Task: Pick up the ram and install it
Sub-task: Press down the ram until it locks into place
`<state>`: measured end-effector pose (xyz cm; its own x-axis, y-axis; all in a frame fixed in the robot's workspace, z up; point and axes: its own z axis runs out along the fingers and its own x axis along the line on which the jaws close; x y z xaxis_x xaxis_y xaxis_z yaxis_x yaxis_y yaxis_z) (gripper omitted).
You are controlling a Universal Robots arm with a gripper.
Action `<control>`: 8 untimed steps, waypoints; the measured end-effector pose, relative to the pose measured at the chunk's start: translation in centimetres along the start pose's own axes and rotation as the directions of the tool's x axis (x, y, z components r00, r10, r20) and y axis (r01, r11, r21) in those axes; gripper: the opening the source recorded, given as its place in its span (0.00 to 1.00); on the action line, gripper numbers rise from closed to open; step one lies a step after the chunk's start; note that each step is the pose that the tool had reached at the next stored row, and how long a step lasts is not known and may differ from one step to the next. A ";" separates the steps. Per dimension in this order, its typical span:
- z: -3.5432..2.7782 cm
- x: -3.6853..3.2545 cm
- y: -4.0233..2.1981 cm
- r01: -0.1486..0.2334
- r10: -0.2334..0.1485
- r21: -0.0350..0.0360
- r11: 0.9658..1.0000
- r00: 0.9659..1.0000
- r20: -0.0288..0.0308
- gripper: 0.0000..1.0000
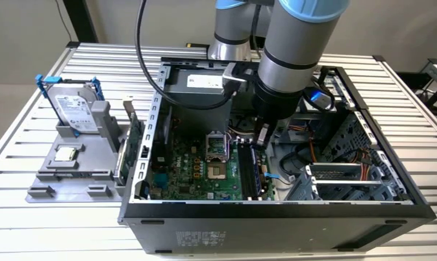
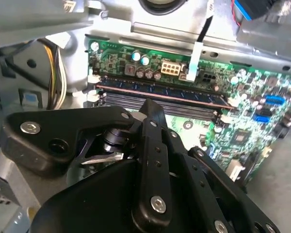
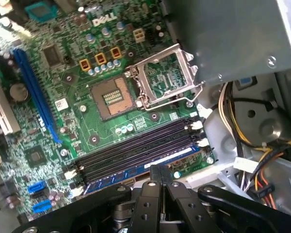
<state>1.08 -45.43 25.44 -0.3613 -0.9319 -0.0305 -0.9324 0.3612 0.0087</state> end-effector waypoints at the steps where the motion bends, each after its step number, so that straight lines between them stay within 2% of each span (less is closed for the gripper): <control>1: 0.01 0.00 0.00 0.017 -0.017 -0.001 1.000 1.000 0.000 0.00; 4: 0.02 0.00 0.00 0.072 -0.072 -0.002 0.997 0.997 -0.001 0.00; 6: 0.03 0.00 0.00 0.108 -0.108 -0.003 0.994 0.994 -0.001 0.00; 8: 0.04 0.00 0.00 0.144 -0.144 -0.004 0.990 0.990 -0.001 0.00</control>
<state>1.08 -45.43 25.40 -0.2230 -0.9743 -0.0305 -0.9748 0.2229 0.0087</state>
